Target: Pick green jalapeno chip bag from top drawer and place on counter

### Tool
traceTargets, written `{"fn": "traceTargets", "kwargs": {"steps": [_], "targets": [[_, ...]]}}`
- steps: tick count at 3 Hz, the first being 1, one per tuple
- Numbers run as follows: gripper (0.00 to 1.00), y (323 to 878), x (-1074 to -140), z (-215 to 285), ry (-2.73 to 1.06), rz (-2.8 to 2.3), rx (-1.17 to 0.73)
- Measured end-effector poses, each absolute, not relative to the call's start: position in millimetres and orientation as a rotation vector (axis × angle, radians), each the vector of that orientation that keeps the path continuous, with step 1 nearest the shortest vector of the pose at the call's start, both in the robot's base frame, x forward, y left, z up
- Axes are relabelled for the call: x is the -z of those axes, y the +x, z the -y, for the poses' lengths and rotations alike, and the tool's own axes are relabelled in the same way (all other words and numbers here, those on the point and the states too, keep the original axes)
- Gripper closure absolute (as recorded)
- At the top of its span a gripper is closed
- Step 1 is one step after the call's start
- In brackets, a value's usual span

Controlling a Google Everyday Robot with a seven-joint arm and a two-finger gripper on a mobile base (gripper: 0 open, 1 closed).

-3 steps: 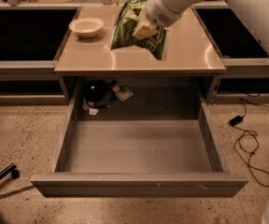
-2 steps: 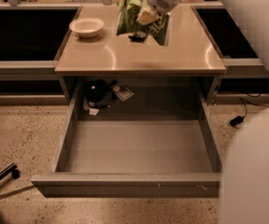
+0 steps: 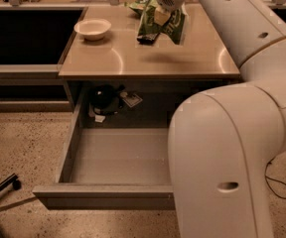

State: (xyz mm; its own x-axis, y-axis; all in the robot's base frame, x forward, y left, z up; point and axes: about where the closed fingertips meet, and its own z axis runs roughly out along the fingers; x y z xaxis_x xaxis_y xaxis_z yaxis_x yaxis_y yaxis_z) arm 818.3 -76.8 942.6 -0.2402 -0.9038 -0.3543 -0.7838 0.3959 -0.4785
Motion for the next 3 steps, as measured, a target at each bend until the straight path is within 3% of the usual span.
{"fn": "traceTargets", "kwargs": {"steps": [1, 3], "targets": [[1.0, 823, -902, 92, -1.374, -2.203, 0.206], [1.0, 816, -837, 102, -1.29, -2.247, -0.101]]}}
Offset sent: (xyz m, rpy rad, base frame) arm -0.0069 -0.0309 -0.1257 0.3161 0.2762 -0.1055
